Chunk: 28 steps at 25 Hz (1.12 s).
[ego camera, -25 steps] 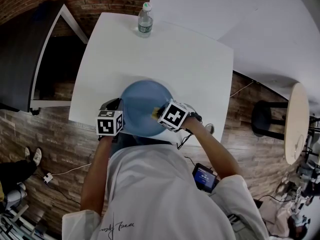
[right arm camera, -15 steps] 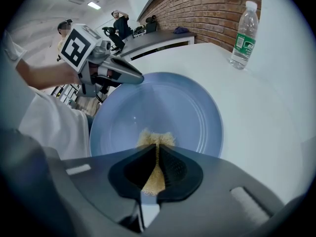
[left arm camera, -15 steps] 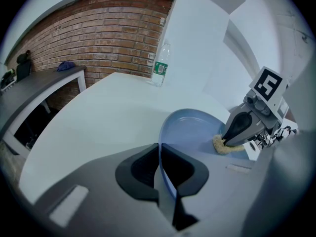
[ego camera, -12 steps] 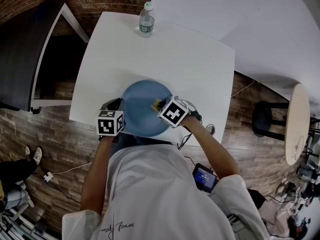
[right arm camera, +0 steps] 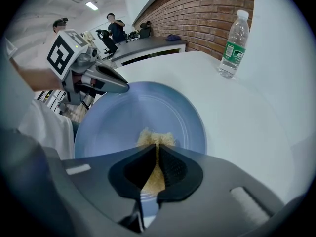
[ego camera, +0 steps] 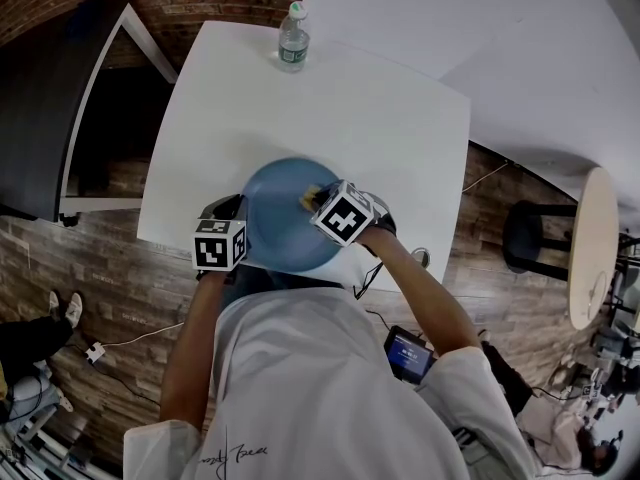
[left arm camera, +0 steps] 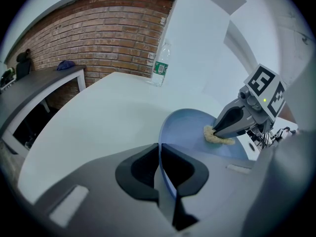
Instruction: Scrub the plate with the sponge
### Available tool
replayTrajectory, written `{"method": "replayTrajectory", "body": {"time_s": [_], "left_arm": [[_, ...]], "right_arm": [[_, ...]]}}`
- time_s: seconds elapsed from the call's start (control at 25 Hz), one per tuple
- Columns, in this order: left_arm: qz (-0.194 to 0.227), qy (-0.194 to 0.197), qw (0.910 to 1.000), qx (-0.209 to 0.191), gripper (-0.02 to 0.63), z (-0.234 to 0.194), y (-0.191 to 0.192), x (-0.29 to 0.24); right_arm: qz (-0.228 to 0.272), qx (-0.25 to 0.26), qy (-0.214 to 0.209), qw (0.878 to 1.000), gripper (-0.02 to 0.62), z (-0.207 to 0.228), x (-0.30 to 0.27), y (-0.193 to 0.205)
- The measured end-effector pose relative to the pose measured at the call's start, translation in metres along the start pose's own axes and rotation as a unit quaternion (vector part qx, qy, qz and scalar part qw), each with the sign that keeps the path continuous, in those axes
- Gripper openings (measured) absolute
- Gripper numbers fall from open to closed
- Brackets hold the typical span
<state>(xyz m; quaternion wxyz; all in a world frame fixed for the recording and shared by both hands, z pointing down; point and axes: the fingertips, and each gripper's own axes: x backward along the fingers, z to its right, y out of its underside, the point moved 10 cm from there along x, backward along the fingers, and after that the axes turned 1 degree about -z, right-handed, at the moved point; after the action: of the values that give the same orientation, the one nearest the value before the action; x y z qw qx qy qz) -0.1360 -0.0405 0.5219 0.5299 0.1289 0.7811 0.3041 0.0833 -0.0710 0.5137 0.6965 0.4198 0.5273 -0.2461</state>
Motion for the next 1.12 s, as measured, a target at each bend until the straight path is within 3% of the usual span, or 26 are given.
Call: {"method": "replayTrajectory", "body": {"time_s": [0.68, 1.12], "left_arm": [[0.001, 0.001, 1.0000, 0.002, 0.034, 0.001, 0.000, -0.001], [0.002, 0.000, 1.0000, 0.005, 0.034, 0.000, 0.001, -0.002]], "right_arm": [[0.036, 0.031, 0.036, 0.998, 0.026, -0.003, -0.007, -0.010], [0.061, 0.040, 0.037, 0.997, 0.026, -0.008, -0.014, -0.021]]}}
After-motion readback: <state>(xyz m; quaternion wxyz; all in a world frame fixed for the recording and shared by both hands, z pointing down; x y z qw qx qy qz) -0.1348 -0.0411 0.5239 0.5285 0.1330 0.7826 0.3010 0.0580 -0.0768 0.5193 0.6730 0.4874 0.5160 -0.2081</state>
